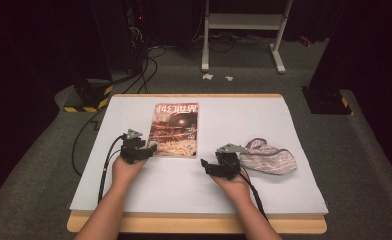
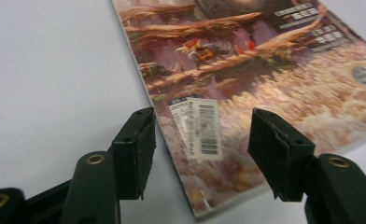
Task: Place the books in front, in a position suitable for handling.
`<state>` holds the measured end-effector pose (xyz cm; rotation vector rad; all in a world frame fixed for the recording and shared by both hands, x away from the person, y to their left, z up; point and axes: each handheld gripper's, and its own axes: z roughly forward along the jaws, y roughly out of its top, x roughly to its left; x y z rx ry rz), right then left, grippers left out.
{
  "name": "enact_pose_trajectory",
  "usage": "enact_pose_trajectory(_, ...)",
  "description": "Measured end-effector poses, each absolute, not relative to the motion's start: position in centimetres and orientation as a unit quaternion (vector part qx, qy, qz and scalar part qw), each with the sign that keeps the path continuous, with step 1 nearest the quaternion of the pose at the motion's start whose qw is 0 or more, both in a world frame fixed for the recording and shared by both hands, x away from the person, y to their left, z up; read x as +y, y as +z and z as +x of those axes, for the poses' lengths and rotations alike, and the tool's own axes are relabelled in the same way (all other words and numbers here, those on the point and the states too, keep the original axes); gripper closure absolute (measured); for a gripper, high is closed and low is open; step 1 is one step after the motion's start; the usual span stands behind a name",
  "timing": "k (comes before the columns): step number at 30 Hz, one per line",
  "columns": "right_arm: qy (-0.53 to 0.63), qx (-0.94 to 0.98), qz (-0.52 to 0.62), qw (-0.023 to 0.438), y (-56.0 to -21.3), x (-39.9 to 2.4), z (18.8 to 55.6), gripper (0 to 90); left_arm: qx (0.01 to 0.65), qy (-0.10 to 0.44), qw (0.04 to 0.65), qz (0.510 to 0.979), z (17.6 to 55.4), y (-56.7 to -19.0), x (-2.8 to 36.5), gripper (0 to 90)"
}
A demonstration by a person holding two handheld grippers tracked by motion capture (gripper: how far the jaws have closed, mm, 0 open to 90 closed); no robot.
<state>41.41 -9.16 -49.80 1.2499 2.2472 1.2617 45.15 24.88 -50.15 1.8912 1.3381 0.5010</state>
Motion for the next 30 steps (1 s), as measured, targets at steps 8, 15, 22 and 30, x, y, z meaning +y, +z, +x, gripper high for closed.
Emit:
enact_pose_trajectory(8, 0.397, 0.792, 0.438, 0.153, -50.0, -4.1, 47.1, 37.6, 0.535, 0.183, 0.39, 0.727, 46.6, -50.8, 25.2, 43.5)
enact_pose_trajectory(15, 0.387, 0.789, 0.461, 0.125, -50.4, -2.5, 49.0, 44.0, 0.531, 0.179, 0.39, 0.731, 46.4, -50.7, 24.7, 49.0)
enact_pose_trajectory(22, 0.372, 0.797, 0.456, 0.136, -50.3, -2.5, 48.3, 46.4, 0.524, 0.178, 0.379, 0.742, 45.7, -50.5, 24.2, 49.1)
enact_pose_trajectory(30, 0.378, 0.797, 0.451, 0.136, -50.4, -4.0, 46.0, 46.6, 0.506, 0.172, 0.384, 0.753, 43.5, -50.6, 23.2, 49.4)
